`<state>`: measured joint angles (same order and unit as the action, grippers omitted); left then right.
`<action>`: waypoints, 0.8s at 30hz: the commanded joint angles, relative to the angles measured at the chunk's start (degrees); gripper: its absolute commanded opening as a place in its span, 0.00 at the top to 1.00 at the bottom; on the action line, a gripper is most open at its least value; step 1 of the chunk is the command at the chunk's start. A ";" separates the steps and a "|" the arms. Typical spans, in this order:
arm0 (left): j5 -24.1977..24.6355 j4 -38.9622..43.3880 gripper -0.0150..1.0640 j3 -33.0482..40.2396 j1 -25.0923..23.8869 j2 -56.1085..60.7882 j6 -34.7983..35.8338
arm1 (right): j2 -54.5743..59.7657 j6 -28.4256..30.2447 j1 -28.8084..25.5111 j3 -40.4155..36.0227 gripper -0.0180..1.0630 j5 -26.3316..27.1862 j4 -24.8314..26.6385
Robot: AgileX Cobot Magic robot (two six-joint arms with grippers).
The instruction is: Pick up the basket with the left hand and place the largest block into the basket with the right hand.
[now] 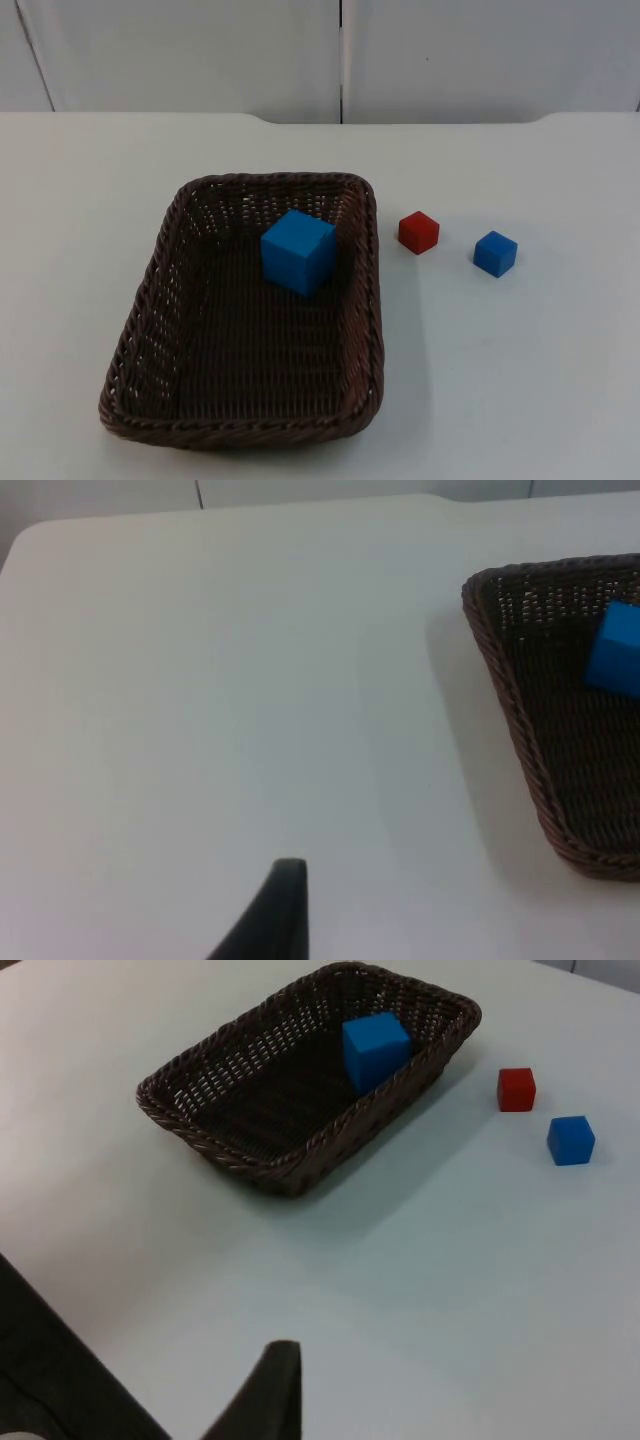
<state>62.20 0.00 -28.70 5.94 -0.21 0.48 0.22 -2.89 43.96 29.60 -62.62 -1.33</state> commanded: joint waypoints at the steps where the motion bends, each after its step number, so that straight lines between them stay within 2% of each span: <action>1: -0.56 -0.77 0.01 0.30 -0.03 0.21 -0.11 | -0.22 0.57 -0.01 -0.12 0.02 0.73 0.47; 24: -0.56 -0.64 0.01 0.30 -0.03 0.21 -0.48 | -0.22 0.72 -0.01 -0.12 0.01 0.86 0.36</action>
<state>62.20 0.00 -28.70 5.94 -0.21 0.00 0.22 -2.61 43.96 29.60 -62.50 -1.09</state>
